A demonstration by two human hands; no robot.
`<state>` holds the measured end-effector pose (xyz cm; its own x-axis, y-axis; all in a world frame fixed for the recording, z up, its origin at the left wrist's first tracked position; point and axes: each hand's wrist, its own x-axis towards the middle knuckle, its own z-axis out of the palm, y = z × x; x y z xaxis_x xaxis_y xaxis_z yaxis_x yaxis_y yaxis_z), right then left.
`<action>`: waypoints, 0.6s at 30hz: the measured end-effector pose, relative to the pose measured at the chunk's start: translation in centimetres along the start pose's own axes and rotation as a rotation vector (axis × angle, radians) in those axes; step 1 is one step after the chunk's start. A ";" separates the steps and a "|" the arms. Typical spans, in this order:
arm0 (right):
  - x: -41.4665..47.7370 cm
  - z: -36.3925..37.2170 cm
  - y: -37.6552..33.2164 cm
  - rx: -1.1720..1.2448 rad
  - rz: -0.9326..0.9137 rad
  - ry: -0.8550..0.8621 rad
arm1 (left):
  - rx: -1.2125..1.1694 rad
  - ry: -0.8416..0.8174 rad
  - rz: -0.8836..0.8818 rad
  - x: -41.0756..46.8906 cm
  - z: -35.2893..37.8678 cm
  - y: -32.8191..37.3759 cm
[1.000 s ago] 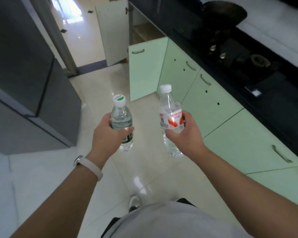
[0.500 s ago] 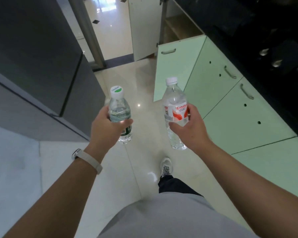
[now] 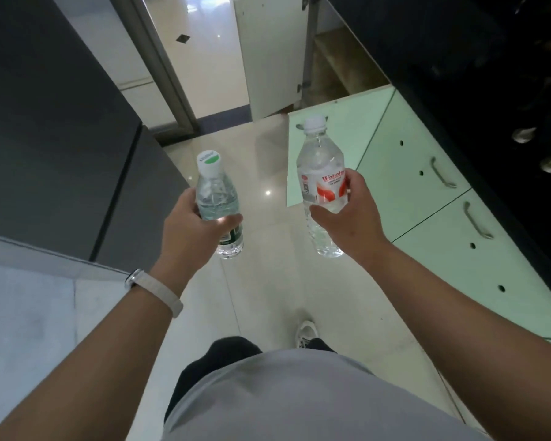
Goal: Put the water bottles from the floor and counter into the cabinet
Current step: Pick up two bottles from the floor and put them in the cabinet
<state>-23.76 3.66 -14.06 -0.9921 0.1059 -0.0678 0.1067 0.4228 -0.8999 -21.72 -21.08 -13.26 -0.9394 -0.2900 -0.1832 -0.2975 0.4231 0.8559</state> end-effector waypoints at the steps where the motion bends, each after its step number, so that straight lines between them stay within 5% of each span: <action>1: 0.9 0.2 -0.3 0.002 0.000 0.002 | -0.006 -0.001 0.000 0.8 0.0 0.3; 18: 16.5 16.1 -8.7 -0.075 0.128 0.048 | -0.141 -0.088 -0.005 25.5 -8.9 -2.9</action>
<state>-42.08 -12.77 -14.33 -0.9660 0.2051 -0.1575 0.2383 0.4691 -0.8504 -43.26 -37.31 -16.07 -0.9511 -0.2126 -0.2239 -0.2809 0.2949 0.9133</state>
